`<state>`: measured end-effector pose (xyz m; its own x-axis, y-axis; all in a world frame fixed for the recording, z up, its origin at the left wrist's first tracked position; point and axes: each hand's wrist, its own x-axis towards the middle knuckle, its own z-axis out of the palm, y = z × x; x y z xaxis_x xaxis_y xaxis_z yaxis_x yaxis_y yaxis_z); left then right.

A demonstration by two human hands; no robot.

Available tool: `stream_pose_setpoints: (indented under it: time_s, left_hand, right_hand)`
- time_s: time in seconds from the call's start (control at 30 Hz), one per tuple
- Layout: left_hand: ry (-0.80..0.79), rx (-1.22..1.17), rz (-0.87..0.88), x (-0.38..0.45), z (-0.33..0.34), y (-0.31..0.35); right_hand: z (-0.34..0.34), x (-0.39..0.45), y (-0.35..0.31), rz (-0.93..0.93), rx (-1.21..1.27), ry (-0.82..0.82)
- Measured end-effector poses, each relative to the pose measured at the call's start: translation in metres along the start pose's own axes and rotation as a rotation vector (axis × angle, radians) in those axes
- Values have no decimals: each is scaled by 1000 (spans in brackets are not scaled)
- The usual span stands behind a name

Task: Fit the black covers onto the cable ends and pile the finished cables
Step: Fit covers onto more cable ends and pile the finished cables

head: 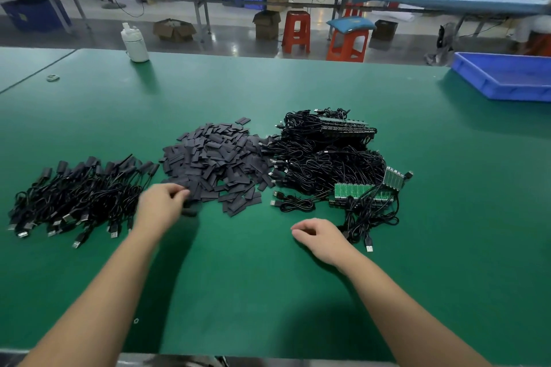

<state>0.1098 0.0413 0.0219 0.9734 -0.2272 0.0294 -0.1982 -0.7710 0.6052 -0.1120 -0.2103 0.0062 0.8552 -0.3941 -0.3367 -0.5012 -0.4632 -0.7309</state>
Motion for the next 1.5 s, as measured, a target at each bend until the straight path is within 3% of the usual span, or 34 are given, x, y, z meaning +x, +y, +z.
stream_pose_setpoints:
  time_s: [0.1, 0.23, 0.33, 0.4, 0.5, 0.57, 0.6, 0.67, 0.73, 0.97, 1.2, 1.33, 1.5]
  left_hand:
    - [93, 188, -57, 39, -24, -33]
    - [52, 422, -142, 61, -40, -61]
    - [201, 529, -23, 61, -38, -59]
    - [280, 502, 110, 57, -31, -45]
    - [237, 415, 258, 44, -12, -12]
    - [172, 356, 350, 30, 7, 14]
    - [138, 328, 398, 22, 18, 28]
    - [57, 297, 495, 6, 40, 52]
    - [-37, 279, 568, -10, 61, 75]
    - [-262, 147, 684, -54, 102, 153]
    - [-486, -441, 408, -90, 115, 229]
    - [-347, -356, 480, -99, 111, 248]
    - [-329, -279, 455, -100, 104, 250]
  right_hand:
    - [1, -3, 4, -38, -48, -24]
    - [-1, -6, 2, -18, -25, -43]
    - [-16, -8, -4, -45, -70, 17]
    - [-37, -10, -13, -114, -111, 239]
    - [-85, -10, -15, -280, -369, 816]
    - [-123, -4, -5, -179, -514, 994]
    - [-141, 1, 1, -47, -536, 948]
    - [-170, 7, 12, 200, -461, 704]
    - [-185, 9, 19, 279, -370, 511]
    - [-190, -2, 24, 144, -355, 395]
    - [-170, -14, -3, -142, -325, 349]
    - [-165, -19, -21, -231, -302, 364]
    - [-157, -21, -29, -252, -286, 414]
